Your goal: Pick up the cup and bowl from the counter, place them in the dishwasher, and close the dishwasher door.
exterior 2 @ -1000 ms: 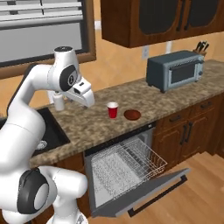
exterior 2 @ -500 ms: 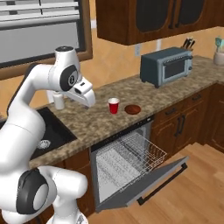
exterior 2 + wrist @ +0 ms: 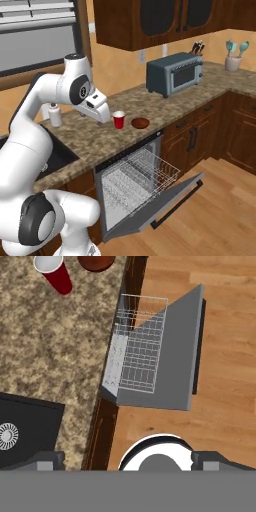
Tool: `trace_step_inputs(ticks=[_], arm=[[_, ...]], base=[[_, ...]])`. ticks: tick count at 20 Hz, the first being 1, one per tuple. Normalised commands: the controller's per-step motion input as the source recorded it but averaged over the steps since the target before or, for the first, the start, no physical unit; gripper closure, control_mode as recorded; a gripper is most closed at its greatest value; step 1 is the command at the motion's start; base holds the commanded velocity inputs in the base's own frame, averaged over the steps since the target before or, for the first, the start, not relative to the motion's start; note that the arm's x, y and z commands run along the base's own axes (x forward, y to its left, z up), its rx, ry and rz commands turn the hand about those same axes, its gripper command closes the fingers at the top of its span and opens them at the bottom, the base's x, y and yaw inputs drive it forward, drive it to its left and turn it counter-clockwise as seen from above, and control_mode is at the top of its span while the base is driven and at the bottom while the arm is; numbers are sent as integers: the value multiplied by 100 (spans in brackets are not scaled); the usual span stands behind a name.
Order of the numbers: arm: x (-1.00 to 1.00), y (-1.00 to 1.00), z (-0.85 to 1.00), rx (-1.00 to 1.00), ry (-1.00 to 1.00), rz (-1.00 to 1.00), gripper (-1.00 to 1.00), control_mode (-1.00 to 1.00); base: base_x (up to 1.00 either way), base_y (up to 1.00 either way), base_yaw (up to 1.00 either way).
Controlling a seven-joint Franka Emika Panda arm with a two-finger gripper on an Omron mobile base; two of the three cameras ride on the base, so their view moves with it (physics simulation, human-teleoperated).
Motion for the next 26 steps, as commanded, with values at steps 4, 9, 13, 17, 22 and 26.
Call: trace_step_inputs(ticks=[4, 9, 13, 17, 22, 26], arm=[[0, 0, 0, 0, 0, 0, -100, 100], [0, 0, 0, 0, 0, 0, -100, 100], [0, 0, 0, 0, 0, 0, -100, 100], [0, 0, 0, 0, 0, 0, -100, 100], [0, 0, 0, 0, 0, 0, -100, 100], [18, 0, -2, 0, 0, 0, -100, -100]], base=[[21, -11, -9], [34, -13, -4], [7, -10, 0], [30, -9, 0], [1, 0, 0], [0, 0, 0]])
